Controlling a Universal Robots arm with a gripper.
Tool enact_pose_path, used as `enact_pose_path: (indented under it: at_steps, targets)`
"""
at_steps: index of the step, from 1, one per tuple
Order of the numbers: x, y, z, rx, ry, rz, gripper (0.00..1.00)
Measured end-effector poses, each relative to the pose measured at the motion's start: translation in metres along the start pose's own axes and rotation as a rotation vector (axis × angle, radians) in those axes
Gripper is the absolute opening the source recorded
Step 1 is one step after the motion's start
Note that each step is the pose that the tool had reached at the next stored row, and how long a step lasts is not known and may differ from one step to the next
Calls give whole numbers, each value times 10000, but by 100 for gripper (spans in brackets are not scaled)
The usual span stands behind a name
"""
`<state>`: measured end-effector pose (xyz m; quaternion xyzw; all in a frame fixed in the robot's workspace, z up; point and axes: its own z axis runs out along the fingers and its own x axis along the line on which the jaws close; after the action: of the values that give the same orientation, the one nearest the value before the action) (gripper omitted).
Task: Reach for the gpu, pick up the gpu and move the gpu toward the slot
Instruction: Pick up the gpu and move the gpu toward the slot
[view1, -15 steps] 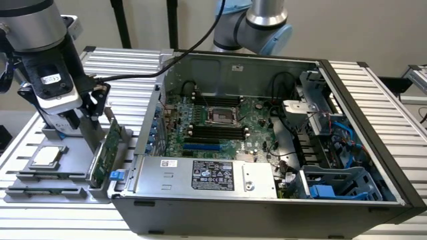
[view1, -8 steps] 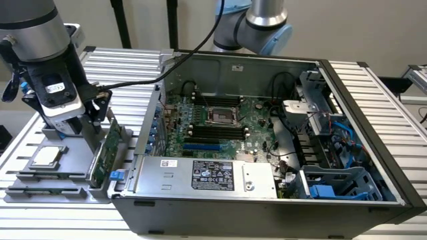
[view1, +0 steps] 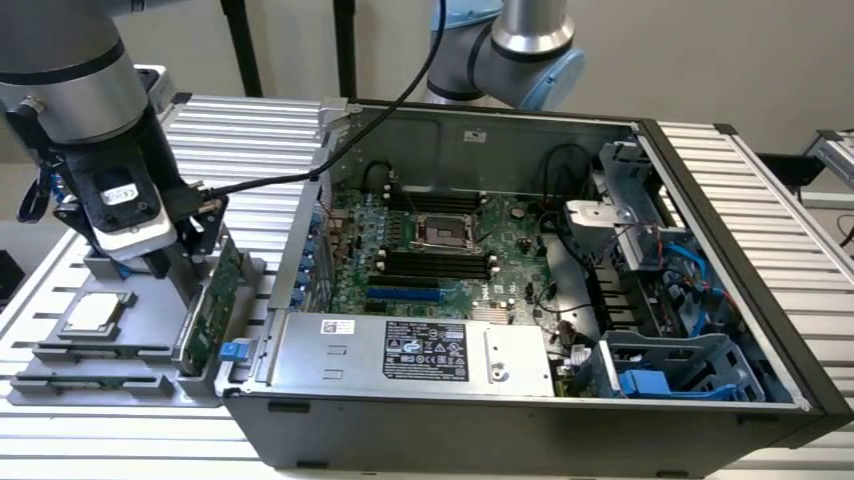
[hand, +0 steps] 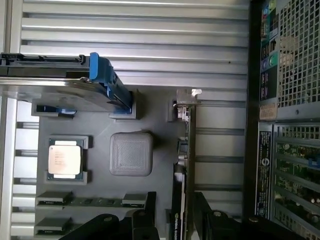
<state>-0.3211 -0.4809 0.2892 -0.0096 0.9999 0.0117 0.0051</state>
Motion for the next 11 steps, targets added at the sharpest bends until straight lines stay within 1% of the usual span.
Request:
enact_pose_path:
  at_steps: [11]
  targets:
    - [-3,-15,199,46,-71,-2,42]
